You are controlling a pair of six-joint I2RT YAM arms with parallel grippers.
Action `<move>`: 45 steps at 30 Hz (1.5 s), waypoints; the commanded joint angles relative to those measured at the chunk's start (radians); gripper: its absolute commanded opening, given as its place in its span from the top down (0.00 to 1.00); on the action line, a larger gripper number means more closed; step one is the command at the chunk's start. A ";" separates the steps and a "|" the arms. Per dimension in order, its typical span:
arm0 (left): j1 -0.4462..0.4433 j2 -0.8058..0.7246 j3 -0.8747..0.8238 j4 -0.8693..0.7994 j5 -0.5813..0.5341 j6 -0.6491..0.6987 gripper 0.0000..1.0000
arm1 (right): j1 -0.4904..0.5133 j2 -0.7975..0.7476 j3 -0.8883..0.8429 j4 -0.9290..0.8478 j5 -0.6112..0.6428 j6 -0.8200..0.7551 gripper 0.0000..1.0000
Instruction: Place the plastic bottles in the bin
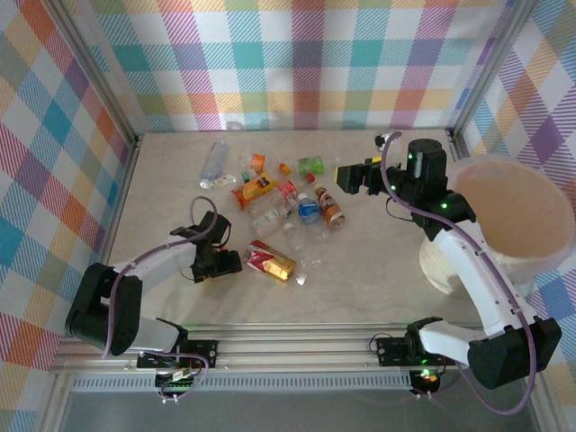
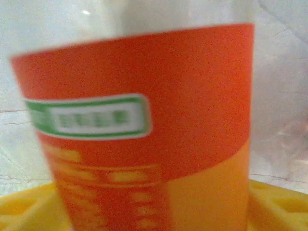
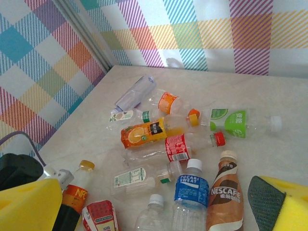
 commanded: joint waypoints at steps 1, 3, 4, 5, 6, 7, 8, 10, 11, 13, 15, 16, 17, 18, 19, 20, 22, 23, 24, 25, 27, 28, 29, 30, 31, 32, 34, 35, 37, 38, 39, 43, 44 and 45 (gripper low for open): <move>-0.007 0.003 -0.034 0.033 -0.029 -0.007 0.30 | 0.007 -0.008 -0.018 0.049 0.021 -0.008 0.00; -0.008 -0.010 -0.043 0.044 -0.028 -0.005 0.36 | 0.007 -0.008 -0.023 0.050 0.020 -0.008 0.00; -0.009 -0.022 -0.046 0.048 -0.031 -0.005 0.38 | 0.006 -0.006 -0.026 0.054 0.020 -0.008 0.00; -0.009 -0.036 -0.049 0.049 -0.035 -0.003 0.40 | 0.006 -0.005 -0.030 0.056 0.019 -0.005 0.00; -0.009 -0.048 -0.052 0.051 -0.041 -0.003 0.42 | 0.008 -0.004 -0.034 0.056 0.018 -0.002 0.00; -0.009 -0.065 -0.056 0.051 -0.052 -0.001 0.43 | 0.008 -0.001 -0.037 0.056 0.014 -0.001 0.00; -0.009 -0.086 -0.062 0.050 -0.064 -0.003 0.43 | 0.008 0.002 -0.038 0.055 0.012 0.005 0.00; -0.009 -0.125 -0.071 0.050 -0.083 -0.002 0.45 | 0.010 0.005 -0.043 0.056 0.007 0.009 0.00; -0.009 -0.148 -0.075 0.048 -0.090 -0.002 0.45 | 0.012 0.004 -0.047 0.056 0.006 0.009 0.00; -0.009 -0.193 -0.078 0.048 -0.095 0.002 0.47 | 0.012 0.004 -0.059 0.067 0.007 0.014 0.00; -0.009 -0.251 -0.077 0.051 -0.107 -0.003 0.48 | 0.013 0.004 -0.070 0.077 0.004 0.027 0.00; -0.010 -0.276 -0.076 0.053 -0.111 -0.004 0.48 | 0.013 0.007 -0.071 0.077 0.005 0.035 0.00; -0.011 -0.307 -0.070 0.057 -0.112 -0.007 0.48 | 0.013 0.009 -0.070 0.074 0.010 0.050 0.00; -0.011 -0.336 -0.059 0.065 -0.106 -0.007 0.48 | 0.013 0.012 -0.066 0.068 0.019 0.065 0.00; -0.010 -0.358 -0.049 0.077 -0.090 -0.007 0.48 | 0.012 0.013 -0.064 0.064 0.021 0.077 0.00; -0.010 -0.380 -0.034 0.098 -0.057 -0.005 0.48 | 0.013 0.013 -0.061 0.062 0.018 0.086 0.00; -0.013 -0.404 -0.007 0.155 0.014 -0.006 0.49 | 0.013 0.012 -0.061 0.069 0.001 0.105 0.00; -0.017 -0.409 0.007 0.193 0.056 -0.009 0.49 | 0.013 0.011 -0.063 0.080 -0.015 0.119 0.00; -0.025 -0.410 0.022 0.229 0.095 -0.010 0.49 | 0.013 0.009 -0.067 0.095 -0.042 0.130 0.00; -0.033 -0.409 0.035 0.258 0.126 -0.011 0.49 | 0.013 0.009 -0.070 0.109 -0.072 0.139 0.00; -0.059 -0.400 0.064 0.325 0.200 -0.005 0.50 | 0.013 0.008 -0.082 0.151 -0.128 0.174 0.00; -0.068 -0.393 0.074 0.371 0.231 -0.005 0.50 | 0.014 0.008 -0.090 0.175 -0.150 0.189 0.00; -0.079 -0.384 0.084 0.414 0.266 -0.007 0.50 | 0.014 0.010 -0.098 0.196 -0.175 0.203 0.00; -0.091 -0.374 0.094 0.454 0.296 -0.010 0.51 | 0.014 0.013 -0.101 0.209 -0.196 0.213 0.00; -0.100 -0.362 0.104 0.487 0.323 -0.014 0.51 | 0.015 0.017 -0.101 0.215 -0.214 0.221 0.00; -0.112 -0.348 0.113 0.520 0.353 -0.016 0.51 | 0.013 0.023 -0.097 0.218 -0.238 0.227 0.00; -0.140 -0.319 0.137 0.569 0.404 -0.012 0.51 | 0.016 0.038 -0.082 0.211 -0.298 0.227 0.00; -0.157 -0.305 0.150 0.589 0.428 -0.004 0.51 | 0.018 0.048 -0.069 0.203 -0.336 0.227 0.01; -0.186 -0.276 0.175 0.618 0.469 0.013 0.51 | 0.028 0.068 -0.044 0.184 -0.390 0.227 0.00; -0.202 -0.258 0.186 0.632 0.493 0.024 0.51 | 0.037 0.077 -0.035 0.178 -0.407 0.227 0.00; -0.215 -0.244 0.195 0.649 0.518 0.029 0.51 | 0.047 0.085 -0.028 0.179 -0.418 0.225 0.00; -0.259 -0.186 0.227 0.749 0.613 0.036 0.51 | 0.088 0.105 -0.006 0.172 -0.450 0.196 0.00; -0.270 -0.169 0.238 0.765 0.629 0.041 0.51 | 0.095 0.108 0.002 0.166 -0.463 0.190 0.00; -0.279 -0.153 0.246 0.777 0.641 0.045 0.52 | 0.101 0.110 0.007 0.167 -0.478 0.187 0.00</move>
